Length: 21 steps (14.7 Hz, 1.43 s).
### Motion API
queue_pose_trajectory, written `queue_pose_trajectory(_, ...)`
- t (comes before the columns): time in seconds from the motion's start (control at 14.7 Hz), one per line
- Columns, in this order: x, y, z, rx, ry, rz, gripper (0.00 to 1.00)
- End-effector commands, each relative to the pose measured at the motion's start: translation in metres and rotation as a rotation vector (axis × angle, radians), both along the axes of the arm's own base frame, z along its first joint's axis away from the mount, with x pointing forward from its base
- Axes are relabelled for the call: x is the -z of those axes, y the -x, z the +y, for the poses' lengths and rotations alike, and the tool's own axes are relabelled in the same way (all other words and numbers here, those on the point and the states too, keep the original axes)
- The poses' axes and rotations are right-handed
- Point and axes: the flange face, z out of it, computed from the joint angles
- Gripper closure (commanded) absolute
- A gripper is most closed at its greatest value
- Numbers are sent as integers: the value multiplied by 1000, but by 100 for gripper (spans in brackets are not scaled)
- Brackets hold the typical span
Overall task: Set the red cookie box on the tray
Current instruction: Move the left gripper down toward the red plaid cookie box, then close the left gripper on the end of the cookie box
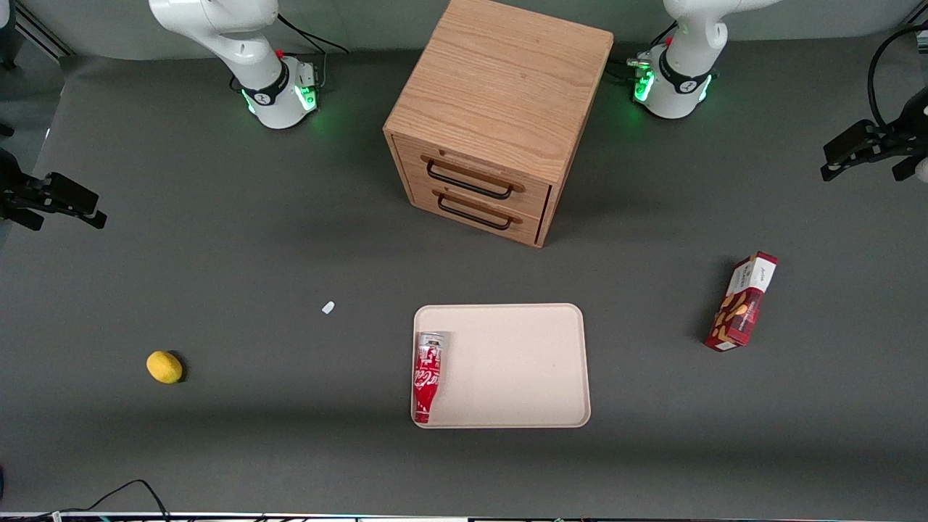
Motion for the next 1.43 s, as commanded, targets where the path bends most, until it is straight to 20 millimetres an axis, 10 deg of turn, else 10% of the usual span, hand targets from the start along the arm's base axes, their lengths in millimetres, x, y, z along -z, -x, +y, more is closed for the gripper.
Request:
queue_pose_trajectory(0.0, -5, 0, 4, 14, -1, 15, 0)
queue_pose_trajectory(0.54, 45, -30, 5, 142, 5, 80, 0)
queue_pose_trajectory(1.36, 299, -89, 14, 289, -101, 55, 0)
